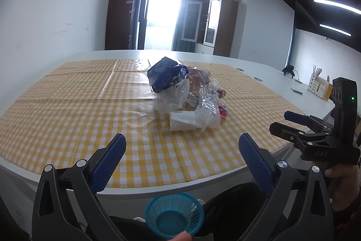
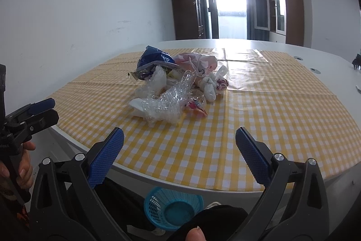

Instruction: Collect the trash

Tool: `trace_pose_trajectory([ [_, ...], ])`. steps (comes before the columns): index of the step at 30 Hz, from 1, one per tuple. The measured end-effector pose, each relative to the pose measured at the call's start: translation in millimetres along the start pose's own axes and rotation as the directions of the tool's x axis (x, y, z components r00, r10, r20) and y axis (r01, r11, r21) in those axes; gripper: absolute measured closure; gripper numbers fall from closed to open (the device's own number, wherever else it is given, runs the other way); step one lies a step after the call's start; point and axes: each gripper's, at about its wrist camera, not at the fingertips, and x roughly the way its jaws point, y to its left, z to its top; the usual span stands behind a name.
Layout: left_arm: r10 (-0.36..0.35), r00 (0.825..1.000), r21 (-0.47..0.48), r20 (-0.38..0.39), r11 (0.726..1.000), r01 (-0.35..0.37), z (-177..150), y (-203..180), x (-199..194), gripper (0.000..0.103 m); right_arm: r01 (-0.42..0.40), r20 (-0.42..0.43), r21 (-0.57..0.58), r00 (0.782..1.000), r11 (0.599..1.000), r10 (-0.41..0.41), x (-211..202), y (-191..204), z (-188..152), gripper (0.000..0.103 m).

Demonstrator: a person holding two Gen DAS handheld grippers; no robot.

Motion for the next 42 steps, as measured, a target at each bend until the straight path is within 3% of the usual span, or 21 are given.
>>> trace_pose_trajectory([
  [19,-0.014,1.000,-0.028,0.004,0.999,0.014,-1,2,1,0.006,0.005,0.011,0.038,1.000,0.999,-0.005,-4,-6,1,0.008],
  [31,0.021,1.000,-0.020,0.002,1.000,-0.021,-2,-1,3,0.006,0.008,0.006,0.024,1.000,1.000,-0.008,-2,-3,0,0.009],
  [38,0.027,0.999,-0.100,-0.016,0.995,-0.029,-4,11,14,0.006,0.002,0.011,0.057,1.000,0.998,-0.003,3,-15,6,0.009],
  [42,0.046,0.999,-0.040,-0.016,0.998,-0.047,3,5,26,0.006,0.011,0.016,0.032,1.000,0.999,-0.012,15,-24,24,0.009],
])
